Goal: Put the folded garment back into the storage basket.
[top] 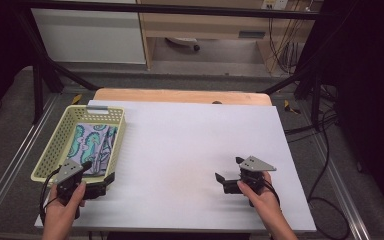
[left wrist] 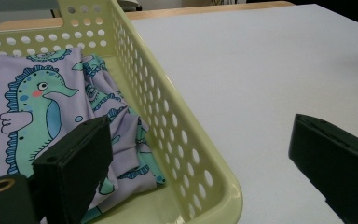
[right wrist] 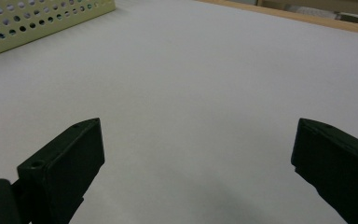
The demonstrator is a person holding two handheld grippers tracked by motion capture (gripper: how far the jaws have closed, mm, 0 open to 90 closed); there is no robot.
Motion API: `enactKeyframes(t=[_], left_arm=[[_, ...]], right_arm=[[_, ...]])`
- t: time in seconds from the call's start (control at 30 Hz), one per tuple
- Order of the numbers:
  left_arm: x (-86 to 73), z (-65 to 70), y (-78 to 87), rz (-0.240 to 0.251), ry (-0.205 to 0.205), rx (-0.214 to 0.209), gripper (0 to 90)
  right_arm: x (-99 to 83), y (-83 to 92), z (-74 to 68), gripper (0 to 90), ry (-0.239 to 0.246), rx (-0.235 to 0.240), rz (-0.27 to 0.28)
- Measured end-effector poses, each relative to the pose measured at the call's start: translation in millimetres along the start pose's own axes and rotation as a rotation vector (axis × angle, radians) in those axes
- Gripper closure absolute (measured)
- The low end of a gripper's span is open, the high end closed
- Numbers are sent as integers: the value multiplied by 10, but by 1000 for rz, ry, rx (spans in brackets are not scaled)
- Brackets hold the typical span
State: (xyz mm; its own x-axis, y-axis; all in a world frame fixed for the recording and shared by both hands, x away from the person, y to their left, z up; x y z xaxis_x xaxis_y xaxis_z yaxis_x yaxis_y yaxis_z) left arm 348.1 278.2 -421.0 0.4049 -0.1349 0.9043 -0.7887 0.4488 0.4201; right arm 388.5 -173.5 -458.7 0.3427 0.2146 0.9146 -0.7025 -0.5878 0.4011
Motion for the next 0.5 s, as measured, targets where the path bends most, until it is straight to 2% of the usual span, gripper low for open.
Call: enactKeyframes(t=[0.27,0.5], left_arm=[[0,37,-14,-9,-19,-14,64],[24,140,-45,-13,-43,-37,64]], right_arm=[[-3,-94,-108,32,22,12,2],[-83,-34,-146,30,42,18,-26]])
Point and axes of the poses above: each handheld gripper's, and its own axes: y roughly backward along the jaws, x roughly out of its top, z roughly to its right, the point moved 4 cm from there along -y, roughly forward along the jaws, and after that the axes turned 2 degrees about z, right-handed, at the moved point
